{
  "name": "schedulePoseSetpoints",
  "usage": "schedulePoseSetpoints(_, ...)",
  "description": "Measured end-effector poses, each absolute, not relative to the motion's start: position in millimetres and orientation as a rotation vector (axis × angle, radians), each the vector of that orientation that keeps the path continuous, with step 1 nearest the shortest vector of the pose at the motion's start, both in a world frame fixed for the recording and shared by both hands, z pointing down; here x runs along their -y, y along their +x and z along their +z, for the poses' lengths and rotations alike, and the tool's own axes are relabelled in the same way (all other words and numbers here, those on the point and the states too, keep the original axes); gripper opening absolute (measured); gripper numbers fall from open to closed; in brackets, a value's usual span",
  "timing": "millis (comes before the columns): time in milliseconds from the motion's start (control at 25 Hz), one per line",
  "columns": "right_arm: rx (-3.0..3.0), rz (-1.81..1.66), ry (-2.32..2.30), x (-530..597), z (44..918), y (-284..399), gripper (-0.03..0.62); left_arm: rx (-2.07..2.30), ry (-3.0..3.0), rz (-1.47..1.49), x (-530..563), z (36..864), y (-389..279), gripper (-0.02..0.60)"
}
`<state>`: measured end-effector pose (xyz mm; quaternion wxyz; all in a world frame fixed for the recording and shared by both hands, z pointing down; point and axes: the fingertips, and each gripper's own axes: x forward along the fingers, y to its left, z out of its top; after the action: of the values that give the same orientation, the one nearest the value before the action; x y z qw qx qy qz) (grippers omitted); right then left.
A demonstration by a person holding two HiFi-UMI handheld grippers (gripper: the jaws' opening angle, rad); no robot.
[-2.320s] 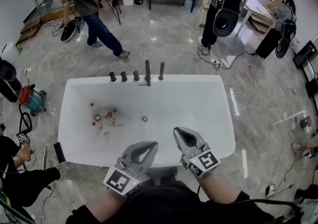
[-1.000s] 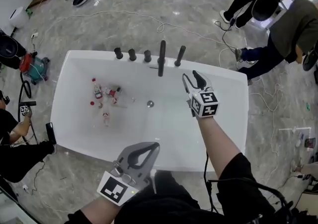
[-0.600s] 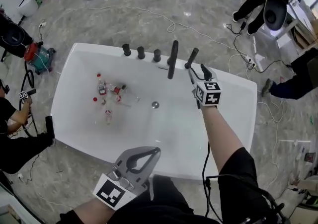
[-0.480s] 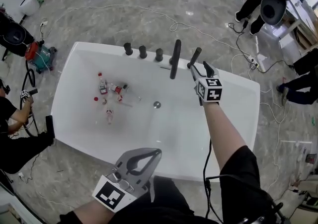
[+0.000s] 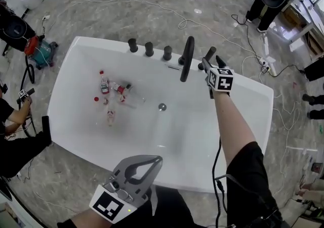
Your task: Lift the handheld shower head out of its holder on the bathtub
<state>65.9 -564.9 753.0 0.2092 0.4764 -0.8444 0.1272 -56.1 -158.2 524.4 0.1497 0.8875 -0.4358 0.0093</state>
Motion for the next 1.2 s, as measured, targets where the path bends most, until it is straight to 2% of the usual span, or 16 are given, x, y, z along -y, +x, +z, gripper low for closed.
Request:
schedulePoseSetpoints(200,2.372,0.519,1.414,589.1,769.2,71.0,0.238,1.261,2.53,0.031,155.9,541.5,-60.6,0.0)
schedulePoseSetpoints(400,2.359,0.542,1.428,600.5,783.2,65.2,0.231,1.269,2.507,0.054,149.1,556.6,-69.7,0.0)
schedulePoseSetpoints(600,2.317,0.558,1.481,607.7,785.4,68.7,0.14,1.284,2.49,0.064,144.2,563.0,-77.5,0.0)
schedulePoseSetpoints(920,2.301,0.505,1.501,604.3,779.3,74.2,0.124,1.284,2.484,0.053,138.7,563.8,-79.6,0.0)
schedulePoseSetpoints(1200,2.378,0.441,1.546,592.0,729.6,83.5,0.123,1.269,2.508,0.019,132.7,546.0,-71.0,0.0)
